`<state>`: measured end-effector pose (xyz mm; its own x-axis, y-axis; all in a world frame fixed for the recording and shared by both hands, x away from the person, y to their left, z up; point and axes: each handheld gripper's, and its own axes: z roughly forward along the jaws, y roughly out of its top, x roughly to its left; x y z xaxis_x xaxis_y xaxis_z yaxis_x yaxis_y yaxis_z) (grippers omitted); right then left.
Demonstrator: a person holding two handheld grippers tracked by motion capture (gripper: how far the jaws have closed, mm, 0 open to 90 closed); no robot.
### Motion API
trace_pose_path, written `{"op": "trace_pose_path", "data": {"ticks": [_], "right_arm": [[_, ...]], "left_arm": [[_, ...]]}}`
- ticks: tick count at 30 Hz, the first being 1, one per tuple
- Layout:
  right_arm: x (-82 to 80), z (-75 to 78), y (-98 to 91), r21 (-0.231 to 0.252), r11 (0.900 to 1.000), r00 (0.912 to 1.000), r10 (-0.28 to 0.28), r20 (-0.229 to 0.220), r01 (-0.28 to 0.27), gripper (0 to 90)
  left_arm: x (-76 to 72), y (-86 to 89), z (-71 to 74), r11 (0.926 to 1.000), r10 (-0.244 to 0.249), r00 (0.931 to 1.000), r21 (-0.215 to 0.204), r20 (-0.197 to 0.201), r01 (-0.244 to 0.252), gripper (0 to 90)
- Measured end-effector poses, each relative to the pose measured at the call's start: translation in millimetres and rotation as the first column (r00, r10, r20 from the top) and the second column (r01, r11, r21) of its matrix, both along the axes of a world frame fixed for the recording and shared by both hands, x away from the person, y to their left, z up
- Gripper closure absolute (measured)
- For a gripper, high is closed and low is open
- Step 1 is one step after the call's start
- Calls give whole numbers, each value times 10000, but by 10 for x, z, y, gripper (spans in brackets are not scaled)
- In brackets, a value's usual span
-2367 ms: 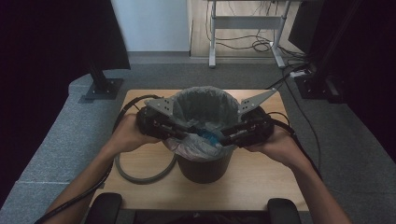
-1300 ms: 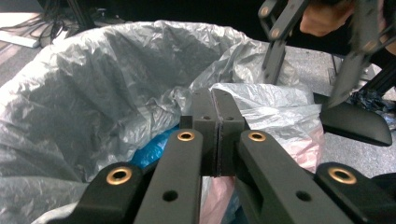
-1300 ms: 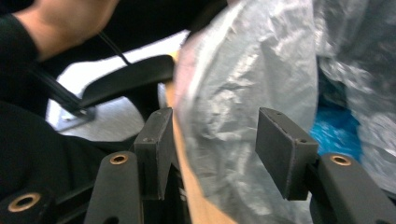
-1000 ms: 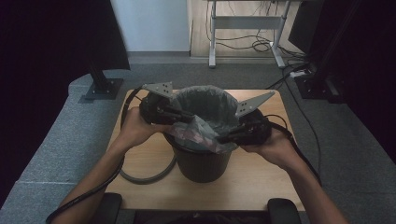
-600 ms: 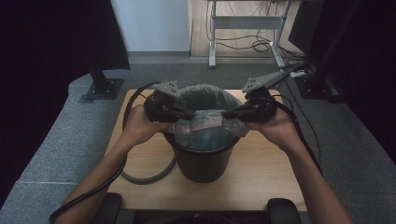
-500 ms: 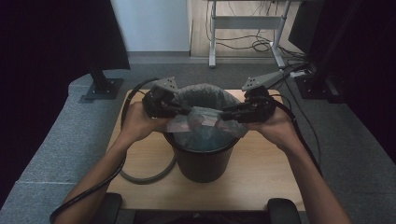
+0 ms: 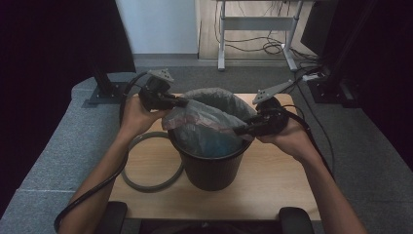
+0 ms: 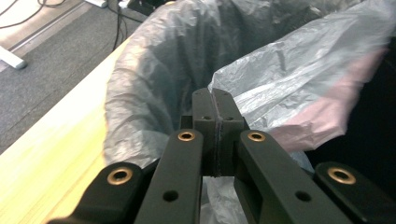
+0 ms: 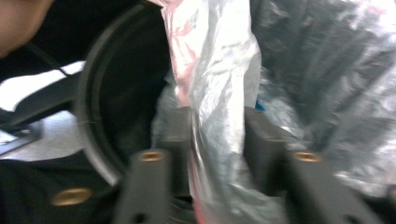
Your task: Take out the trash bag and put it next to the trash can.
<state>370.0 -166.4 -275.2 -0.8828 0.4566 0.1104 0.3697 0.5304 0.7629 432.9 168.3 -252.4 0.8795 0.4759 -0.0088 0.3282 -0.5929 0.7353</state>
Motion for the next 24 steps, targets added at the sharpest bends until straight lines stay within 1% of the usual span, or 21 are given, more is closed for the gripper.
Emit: {"op": "trace_pose_path", "data": {"ticks": [1, 2, 4, 5, 6, 7, 10, 11, 12, 13, 15, 16, 17, 18, 19, 20, 21, 22, 23, 24], "right_arm": [[24, 2, -4, -75, 9997, 9996, -220, 174, 221, 826], [51, 15, -17, -15, 9991, 9987, -423, 300, 424, 847], [105, 56, -45, 187, 9972, 9963, -736, 449, 729, 857], [140, 77, -59, 320, 9964, 9959, -798, 431, 785, 856], [174, 86, -66, 352, 9959, 9955, -848, 429, 833, 853], [213, 79, -63, 339, 9954, 9953, -909, 330, 898, 843], [289, 1, -16, 16, 9947, 9945, -1028, 214, 1028, 788], [308, -28, -2, -18, 9943, 9941, -1067, 178, 1067, 757], [321, -47, 7, -27, 9939, 9937, -1105, 167, 1105, 712], [344, -73, 18, -76, 9922, 9919, -1246, 229, 1248, 667], [377, -99, 26, -81, 9885, 9877, -1508, 404, 1512, 564], [395, -106, 24, -99, 9856, 9842, -1681, 552, 1689, 502], [405, -107, 22, -108, 9825, 9805, -1850, 666, 1861, 436], [422, -107, 16, -95, 9792, 9758, -2013, 856, 2028, 396], [440, -107, 4, -101, 9761, 9710, -2149, 1050, 2171, 354], [455, -109, -2, -143, 9732, 9657, -2259, 1278, 2295, 296], [469, -116, -7, -224, 9704, 9607, -2345, 1488, 2403, 264], [479, -123, -12, -309, 9681, 9579, -2409, 1559, 2485, 244], [499, -138, -18, -436, 9636, 9541, -2538, 1588, 2636, 215], [524, -157, -26, -559, 9579, 9508, -2709, 1499, 2817, 211]], "left_arm": [[14, 19, 16, 10000, 28, 10000, -38, -23, -28, 897], [25, 32, 28, 9999, 62, 10000, -86, -30, -62, 896], [62, 64, 59, 9996, 118, 9999, -253, -125, -121, 897], [84, 72, 65, 9994, 165, 9997, -314, -206, -171, 896], [114, 70, 57, 9995, 202, 9993, -219, -313, -209, 896], [134, 56, 37, 9995, 307, 9990, -7, -323, -307, 896], [186, 13, -50, 9971, 502, 9980, 584, -379, -479, 892], [196, 6, -72, 9958, 551, 9978, 753, -355, -523, 885], [211, -8, -109, 9937, 678, 9971, 917, -353, -643, 858], [229, -15, -136, 9919, 753, 9964, 1051, -390, -708, 807], [260, -20, -170, 9890, 1043, 9938, 1096, -390, -995, 666], [277, -17, -177, 9873, 1171, 9919, 1137, -485, -1110, 604], [305, -12, -190, 9856, 1289, 9888, 1195, -756, -1193, 569], [336, -7, -210, 9838, 1399, 9849, 1272, -1024, -1265, 535], [356, -5, -227, 9823, 1455, 9824, 1353, -1170, -1294, 517], [372, -6, -244, 9820, 1463, 9803, 1389, -1326, -1278, 517], [376, -6, -253, 9832, 1411, 9801, 1359, -1395, -1222, 536], [369, -12, -261, 9851, 1290, 9815, 1317, -1416, -1105, 583], [347, -28, -265, 9866, 1165, 9844, 1292, -1319, -995, 635], [310, -62, -264, 9828, 1258, 9871, 1482, -993, -1104, 661]]}}
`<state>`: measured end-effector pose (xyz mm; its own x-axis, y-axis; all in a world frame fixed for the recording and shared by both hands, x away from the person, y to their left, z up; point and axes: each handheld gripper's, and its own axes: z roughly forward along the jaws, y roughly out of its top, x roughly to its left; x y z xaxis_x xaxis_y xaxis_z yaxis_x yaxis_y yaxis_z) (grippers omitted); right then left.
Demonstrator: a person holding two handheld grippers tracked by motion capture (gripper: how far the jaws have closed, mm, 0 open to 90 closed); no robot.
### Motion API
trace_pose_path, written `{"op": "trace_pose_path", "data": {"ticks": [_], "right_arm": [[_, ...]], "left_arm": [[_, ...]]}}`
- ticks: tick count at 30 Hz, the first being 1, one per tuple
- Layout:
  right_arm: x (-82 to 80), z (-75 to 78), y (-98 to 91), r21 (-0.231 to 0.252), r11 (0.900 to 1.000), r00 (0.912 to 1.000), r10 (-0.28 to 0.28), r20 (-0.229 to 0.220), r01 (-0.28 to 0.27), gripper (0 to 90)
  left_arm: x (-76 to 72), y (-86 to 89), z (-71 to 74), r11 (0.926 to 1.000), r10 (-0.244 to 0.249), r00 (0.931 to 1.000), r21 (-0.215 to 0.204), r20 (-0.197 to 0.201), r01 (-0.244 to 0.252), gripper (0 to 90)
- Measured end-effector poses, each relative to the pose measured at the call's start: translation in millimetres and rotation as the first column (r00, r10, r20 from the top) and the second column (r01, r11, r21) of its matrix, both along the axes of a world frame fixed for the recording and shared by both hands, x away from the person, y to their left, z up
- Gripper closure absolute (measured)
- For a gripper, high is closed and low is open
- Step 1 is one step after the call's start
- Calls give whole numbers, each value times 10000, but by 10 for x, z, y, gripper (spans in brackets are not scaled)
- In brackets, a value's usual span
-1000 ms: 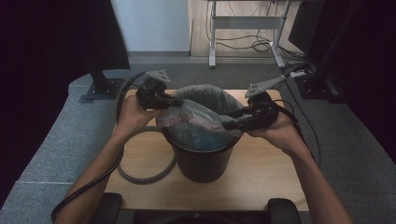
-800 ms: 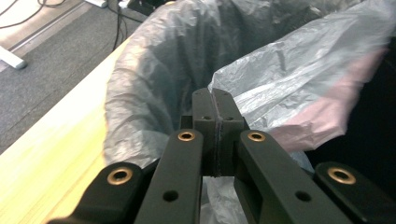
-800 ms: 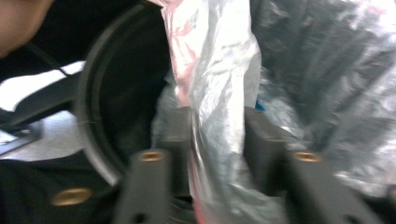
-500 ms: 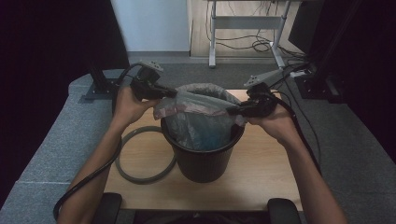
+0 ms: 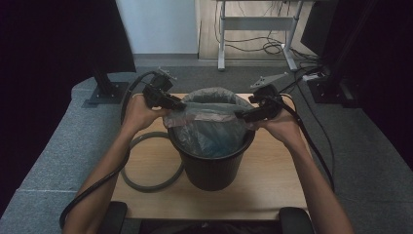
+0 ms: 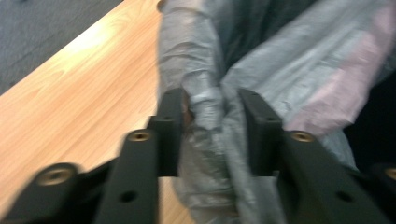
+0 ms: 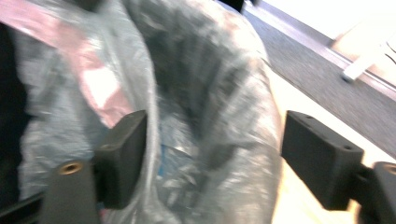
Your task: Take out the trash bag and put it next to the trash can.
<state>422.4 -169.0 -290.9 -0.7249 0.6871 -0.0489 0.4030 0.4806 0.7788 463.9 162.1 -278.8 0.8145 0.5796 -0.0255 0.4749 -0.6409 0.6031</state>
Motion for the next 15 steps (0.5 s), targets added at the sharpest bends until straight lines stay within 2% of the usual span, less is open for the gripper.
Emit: {"op": "trace_pose_path", "data": {"ticks": [2, 3, 4, 6, 9, 11, 15], "right_arm": [[45, -49, -10, -120, 9996, 9988, -242, -437, 237, 227], [67, -77, -11, -254, 9991, 9970, -351, -697, 334, 260], [80, -97, -10, -340, 9988, 9957, -384, -841, 356, 312], [97, -116, -5, -295, 9995, 9942, -161, -1059, 131, 487], [76, -84, 15, -389, 9986, 9968, -396, -695, 370, 631], [51, -32, -7, -282, 9983, 9987, -515, -5, 515, 733], [24, 25, -28, -235, 9985, 9984, -486, 279, 492, 788]], "left_arm": [[-54, -49, 24, 9987, 39, 9988, 505, 497, -64, 689], [-72, -65, 40, 9981, 44, 9978, 604, 668, -84, 697], [-81, -71, 54, 9980, 74, 9972, 616, 743, -120, 705], [-90, -74, 90, 9979, 53, 9965, 640, 837, -107, 727], [-108, -48, 137, 9993, -31, 9943, 380, 1064, -9, 779], [-113, -30, 157, 9995, -296, 9959, -74, 854, 303, 835], [-134, -54, 166, 9985, -534, 9949, -106, 852, 545, 880]]}}
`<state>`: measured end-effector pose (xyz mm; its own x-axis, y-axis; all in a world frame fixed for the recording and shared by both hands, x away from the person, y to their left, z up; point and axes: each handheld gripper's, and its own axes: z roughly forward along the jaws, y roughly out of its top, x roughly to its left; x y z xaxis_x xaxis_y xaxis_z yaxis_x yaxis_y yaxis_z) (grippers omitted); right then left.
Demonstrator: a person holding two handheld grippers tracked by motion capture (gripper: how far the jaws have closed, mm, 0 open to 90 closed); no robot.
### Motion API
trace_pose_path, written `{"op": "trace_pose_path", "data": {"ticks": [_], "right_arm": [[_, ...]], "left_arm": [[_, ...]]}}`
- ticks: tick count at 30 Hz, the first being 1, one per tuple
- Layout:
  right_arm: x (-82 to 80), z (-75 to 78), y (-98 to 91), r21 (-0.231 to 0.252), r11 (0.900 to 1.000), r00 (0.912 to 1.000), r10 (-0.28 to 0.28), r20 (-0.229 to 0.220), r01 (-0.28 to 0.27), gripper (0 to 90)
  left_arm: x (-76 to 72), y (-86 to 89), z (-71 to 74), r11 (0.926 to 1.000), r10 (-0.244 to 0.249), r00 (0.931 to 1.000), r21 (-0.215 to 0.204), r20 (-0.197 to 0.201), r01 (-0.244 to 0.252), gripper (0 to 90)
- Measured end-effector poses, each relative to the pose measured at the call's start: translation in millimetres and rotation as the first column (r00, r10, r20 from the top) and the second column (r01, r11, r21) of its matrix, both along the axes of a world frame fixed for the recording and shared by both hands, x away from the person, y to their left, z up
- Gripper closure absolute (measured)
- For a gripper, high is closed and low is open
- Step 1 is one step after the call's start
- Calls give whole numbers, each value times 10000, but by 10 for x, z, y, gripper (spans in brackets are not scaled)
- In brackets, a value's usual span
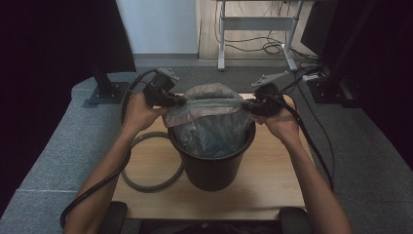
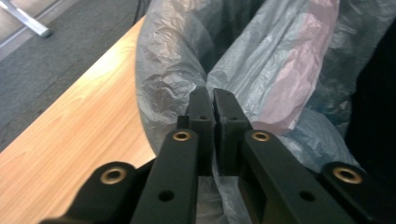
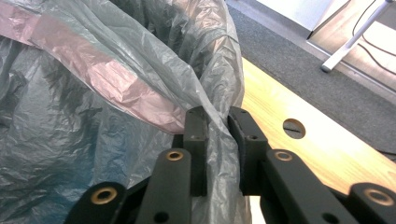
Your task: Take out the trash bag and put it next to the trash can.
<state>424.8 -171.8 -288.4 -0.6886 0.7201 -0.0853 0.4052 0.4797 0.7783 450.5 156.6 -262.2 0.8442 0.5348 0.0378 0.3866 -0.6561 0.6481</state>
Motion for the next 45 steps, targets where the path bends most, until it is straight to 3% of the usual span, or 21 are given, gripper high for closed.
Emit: {"op": "trace_pose_path", "data": {"ticks": [2, 5, 7, 9, 14, 17, 19, 22, 27, 30, 32, 35, 38, 41, 44, 45], "right_arm": [[-20, 33, -17, 219, 9997, 9999, 118, 100, -120, 845], [-58, 114, -52, 1076, 9928, 9986, 504, 173, -519, 860], [-83, 167, -56, 1347, 9876, 9967, 782, 205, -803, 861], [-108, 210, -45, 1435, 9843, 9946, 996, 277, -1026, 861], [-197, 310, 38, 1717, 9680, 9831, 1794, 354, -1828, 860], [-238, 331, 111, 1746, 9532, 9687, 2478, 163, -2468, 857], [-260, 324, 165, 1616, 9466, 9591, 2831, -17, -2791, 851], [-282, 275, 259, 1377, 9327, 9405, 3393, -210, -3334, 835], [-292, 188, 413, 1331, 9120, 9177, 3956, -363, -3879, 806], [-291, 165, 496, 1321, 9050, 9098, 4129, -432, -4044, 783], [-288, 154, 548, 1349, 9021, 9071, 4186, -432, -4099, 722], [-275, 126, 630, 888, 9182, 9193, 3909, -462, -3859, 554], [-268, 102, 711, 768, 9128, 9120, 4058, -598, -4011, 458], [-282, 93, 789, 637, 8990, 8974, 4369, -609, -4333, 474], [-307, 89, 819, 695, 8782, 8766, 4772, -628, -4731, 652], [-309, 86, 820, 666, 8783, 8764, 4772, -644, -4734, 692]], "left_arm": [[-18, -2, 24, 9997, -188, 9998, -170, 66, 189, 888], [-56, -5, 74, 9987, -336, 9989, -361, 329, 348, 893], [-78, -1, 113, 9969, -466, 9979, -617, 453, 494, 894], [-97, -7, 148, 9962, -430, 9966, -720, 700, 480, 896], [-132, -8, 198, 9848, -975, 9935, -1383, 588, 1048, 896], [-186, -29, 229, 9655, -1657, 9854, -1974, 376, 1699, 896], [-215, -60, 232, 9552, -2073, 9780, -2108, 238, 2076, 896], [-250, -144, 196, 9485, -2453, 9694, -2041, 105, 2423, 895], [-267, -255, 141, 9359, -2898, 9571, -2102, -30, 2827, 895], [-278, -324, 125, 9291, -3128, 9498, -2102, -79, 3043, 895], [-287, -360, 113, 9236, -3297, 9439, -2136, -183, 3184, 895], [-293, -400, 98, 9215, -3458, 9378, -1994, -300, 3334, 895], [-304, -443, 80, 9156, -3664, 9295, -1941, -417, 3522, 895], [-317, -490, 65, 9000, -4017, 9137, -2105, -608, 3816, 895], [-305, -491, 62, 8852, -4212, 9030, -2555, -848, 3888, 883], [-290, -474, 67, 8816, -4204, 9026, -2766, -921, 3824, 863]]}}
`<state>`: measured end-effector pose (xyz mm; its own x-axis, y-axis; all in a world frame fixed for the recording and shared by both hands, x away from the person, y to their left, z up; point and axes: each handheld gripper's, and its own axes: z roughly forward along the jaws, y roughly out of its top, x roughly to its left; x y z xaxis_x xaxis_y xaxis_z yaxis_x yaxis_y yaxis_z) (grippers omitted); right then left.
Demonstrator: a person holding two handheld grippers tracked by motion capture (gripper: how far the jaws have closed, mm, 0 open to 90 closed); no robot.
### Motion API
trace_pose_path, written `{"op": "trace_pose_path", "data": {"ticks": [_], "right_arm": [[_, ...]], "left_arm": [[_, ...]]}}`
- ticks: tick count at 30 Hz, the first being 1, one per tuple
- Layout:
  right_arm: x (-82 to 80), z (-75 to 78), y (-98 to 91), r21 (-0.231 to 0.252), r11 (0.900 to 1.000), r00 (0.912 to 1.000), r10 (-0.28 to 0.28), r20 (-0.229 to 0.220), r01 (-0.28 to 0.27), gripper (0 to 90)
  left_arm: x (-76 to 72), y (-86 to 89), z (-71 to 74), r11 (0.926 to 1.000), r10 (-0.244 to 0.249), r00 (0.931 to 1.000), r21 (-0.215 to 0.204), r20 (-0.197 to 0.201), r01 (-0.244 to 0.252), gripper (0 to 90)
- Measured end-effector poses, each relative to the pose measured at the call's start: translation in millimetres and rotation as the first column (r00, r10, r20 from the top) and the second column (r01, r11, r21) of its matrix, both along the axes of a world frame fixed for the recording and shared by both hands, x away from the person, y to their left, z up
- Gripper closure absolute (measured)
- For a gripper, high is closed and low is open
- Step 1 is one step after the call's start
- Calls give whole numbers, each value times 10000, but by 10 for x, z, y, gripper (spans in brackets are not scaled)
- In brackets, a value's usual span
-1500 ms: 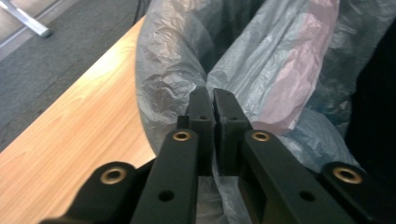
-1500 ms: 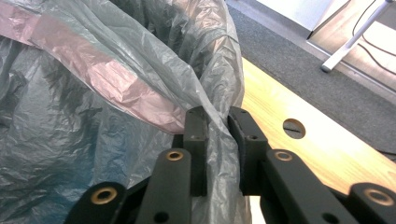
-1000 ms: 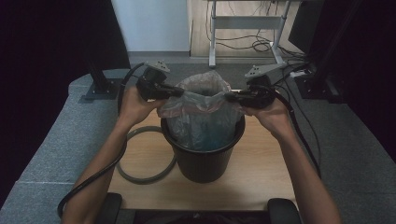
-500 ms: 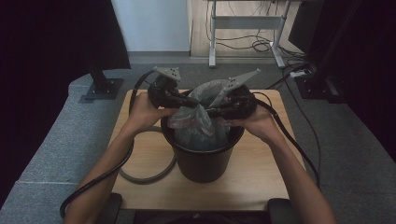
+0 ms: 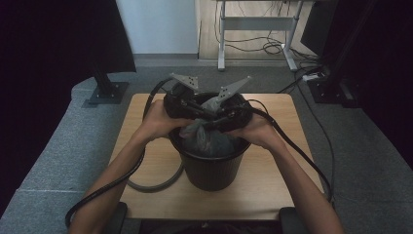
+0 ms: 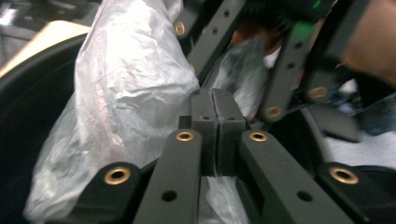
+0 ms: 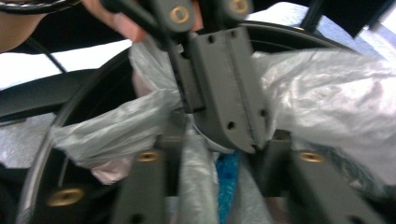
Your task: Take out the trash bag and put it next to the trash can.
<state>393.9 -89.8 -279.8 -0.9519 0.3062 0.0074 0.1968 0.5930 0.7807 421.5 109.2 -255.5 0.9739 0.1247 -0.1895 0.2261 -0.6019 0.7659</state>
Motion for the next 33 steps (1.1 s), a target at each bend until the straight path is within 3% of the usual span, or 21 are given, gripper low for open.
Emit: {"op": "trace_pose_path", "data": {"ticks": [1, 2, 3, 5, 7, 11, 14, 16, 20, 23, 24, 27, 29, 33], "right_arm": [[1, -7, -3, -59, 10000, 10000, 15, -53, -16, 734], [3, -15, -11, -161, 9999, 10000, -28, -21, 28, 788], [6, -18, -29, -96, 9999, 9999, -112, -10, 112, 808], [16, -10, -61, 79, 9996, 9996, -280, -96, 281, 827], [30, 8, -106, 197, 9989, 9990, -424, -131, 426, 835], [61, 28, -232, 285, 9961, 9963, -827, -233, 833, 839], [65, 60, -279, 596, 9949, 9963, -789, -336, 808, 838], [58, 86, -264, 830, 9940, 9970, -683, -377, 712, 838], [38, 125, -166, 867, 9954, 9986, -377, -382, 409, 836], [15, 144, -88, 883, 9960, 9995, -117, -309, 143, 836], [6, 146, -79, 797, 9967, 9995, -102, -286, 125, 834], [8, 150, -121, 835, 9964, 9993, -125, -366, 155, 805], [10, 169, -189, 892, 9958, 9983, -176, -547, 225, 718], [-38, 240, -334, 888, 9934, 9972, -714, -216, 731, 469]], "left_arm": [[15, 25, 13, 9997, 179, 9998, -136, -63, -180, 811], [37, 60, 32, 9987, 402, 9990, -301, -205, -408, 677], [47, 97, 45, 9978, 504, 9985, -423, -220, -513, 603], [49, 160, 67, 9969, 649, 9979, -449, -81, -652, 520], [29, 233, 74, 9979, 611, 9981, -229, 3, -610, 417], [-22, 349, 32, 9980, 587, 9966, 221, 578, -600, 248], [5, 345, -59, 9964, 651, 9966, 507, 510, -676, 216], [17, 280, -124, 9955, 496, 9976, 787, 473, -533, 221], [-9, 77, -203, 9907, 146, 9969, 1337, 769, -248, 308], [-30, -23, -203, 9879, -246, 9962, 1546, 831, 114, 476], [-36, -31, -204, 9866, -255, 9959, 1625, 873, 111, 573], [-43, -7, -211, 9819, -120, 9941, 1892, 1075, -86, 710], [-2, 47, -226, 9767, 306, 9945, 2085, 1002, -511, 773], [85, 203, -267, 9694, 1138, 9890, 2074, 948, -1315, 809]]}}
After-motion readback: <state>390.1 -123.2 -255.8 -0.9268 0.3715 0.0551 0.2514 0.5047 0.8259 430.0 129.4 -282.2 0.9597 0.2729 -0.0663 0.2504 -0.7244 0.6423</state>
